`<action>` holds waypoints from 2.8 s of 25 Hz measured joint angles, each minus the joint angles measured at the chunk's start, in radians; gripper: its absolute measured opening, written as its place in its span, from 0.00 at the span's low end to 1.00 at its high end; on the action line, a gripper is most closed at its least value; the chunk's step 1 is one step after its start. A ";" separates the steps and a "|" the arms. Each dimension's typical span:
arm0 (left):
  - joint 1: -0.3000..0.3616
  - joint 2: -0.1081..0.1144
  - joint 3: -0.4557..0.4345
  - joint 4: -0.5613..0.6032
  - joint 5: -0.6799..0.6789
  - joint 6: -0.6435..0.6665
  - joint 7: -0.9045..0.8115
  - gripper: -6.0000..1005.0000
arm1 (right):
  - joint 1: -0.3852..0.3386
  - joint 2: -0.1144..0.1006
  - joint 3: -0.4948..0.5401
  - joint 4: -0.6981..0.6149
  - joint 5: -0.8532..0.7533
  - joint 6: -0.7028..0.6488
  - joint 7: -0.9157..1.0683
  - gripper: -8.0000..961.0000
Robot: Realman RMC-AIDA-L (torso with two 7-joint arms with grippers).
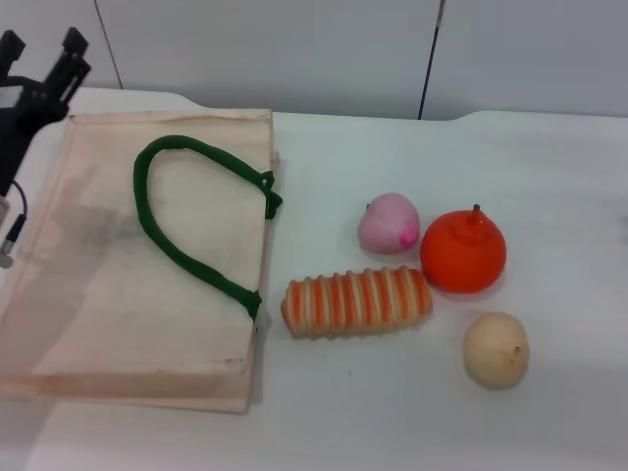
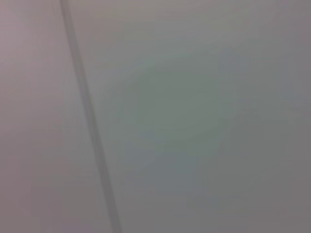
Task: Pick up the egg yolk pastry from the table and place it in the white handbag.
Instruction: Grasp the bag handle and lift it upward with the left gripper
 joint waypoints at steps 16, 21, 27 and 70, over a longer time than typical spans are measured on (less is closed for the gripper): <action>-0.054 -0.015 0.000 -0.490 0.373 0.007 -0.841 0.87 | -0.021 -0.036 0.014 -0.321 -0.611 -0.165 0.327 0.91; -0.099 -0.015 0.000 -0.619 0.560 0.010 -1.061 0.87 | -0.020 -0.036 0.017 -0.449 -0.783 -0.182 0.465 0.90; -0.153 -0.014 0.001 -0.690 0.720 0.020 -1.171 0.87 | -0.009 -0.026 0.022 -0.558 -0.928 -0.175 0.581 0.90; -0.416 -0.017 0.002 -0.722 1.393 -0.171 -1.454 0.86 | 0.006 0.018 0.161 -0.557 -0.985 -0.129 0.565 0.89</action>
